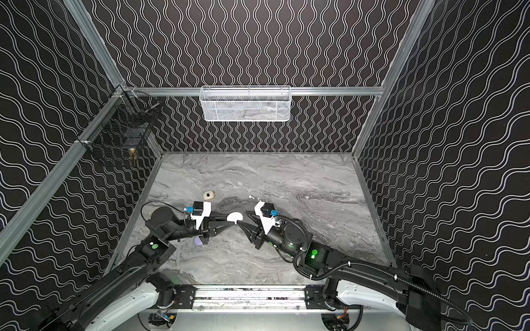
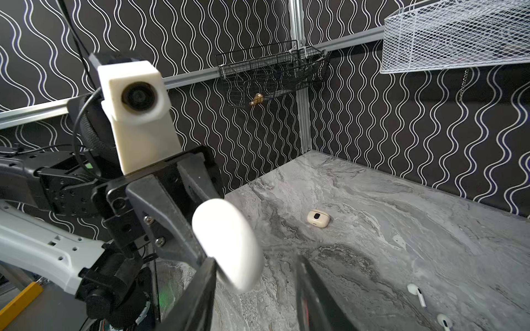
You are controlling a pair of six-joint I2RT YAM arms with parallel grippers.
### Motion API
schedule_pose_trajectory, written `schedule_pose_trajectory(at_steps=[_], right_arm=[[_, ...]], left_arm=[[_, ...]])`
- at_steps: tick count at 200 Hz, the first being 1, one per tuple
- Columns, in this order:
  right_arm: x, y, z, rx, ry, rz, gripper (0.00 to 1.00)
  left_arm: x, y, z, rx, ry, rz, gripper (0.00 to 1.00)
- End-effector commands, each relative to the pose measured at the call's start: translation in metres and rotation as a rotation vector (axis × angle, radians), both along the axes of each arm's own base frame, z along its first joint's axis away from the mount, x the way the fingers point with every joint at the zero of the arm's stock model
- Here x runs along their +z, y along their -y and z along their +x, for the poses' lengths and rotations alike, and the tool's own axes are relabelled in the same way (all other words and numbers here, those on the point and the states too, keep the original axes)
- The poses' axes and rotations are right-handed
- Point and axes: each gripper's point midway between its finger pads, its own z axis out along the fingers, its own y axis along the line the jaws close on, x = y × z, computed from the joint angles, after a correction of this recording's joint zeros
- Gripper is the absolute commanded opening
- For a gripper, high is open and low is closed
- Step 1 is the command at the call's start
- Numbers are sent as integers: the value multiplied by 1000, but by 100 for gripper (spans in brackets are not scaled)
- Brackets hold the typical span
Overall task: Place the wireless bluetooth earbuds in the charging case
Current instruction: 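Push the white case lid open with the right gripper fingertips, then move the right gripper over the two loose white earbuds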
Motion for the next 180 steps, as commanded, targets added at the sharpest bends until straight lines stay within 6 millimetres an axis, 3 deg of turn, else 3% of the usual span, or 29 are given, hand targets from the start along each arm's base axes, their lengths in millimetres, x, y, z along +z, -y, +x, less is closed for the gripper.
schedule_pose_trajectory(at_steps=[1,43,105,136,159,180], right_arm=[[19,7,13,-78,1,59,42],[23,10,13,-86,-11,85,40],[21,12,18,-120,-33,70,47],[25,15,15,-113,-30,77,63],[32,30,16,-156,-43,102,70],[33,57,34,-307,-78,109,65]], left_arm=[[-4,4,-17,-95,22,20,0],[-7,4,-16,-92,23,24,0],[-5,2,-23,-105,48,9,0],[-3,0,-14,-46,47,-8,0],[-1,-5,-3,37,42,-12,0],[-4,-9,1,86,31,-25,0]])
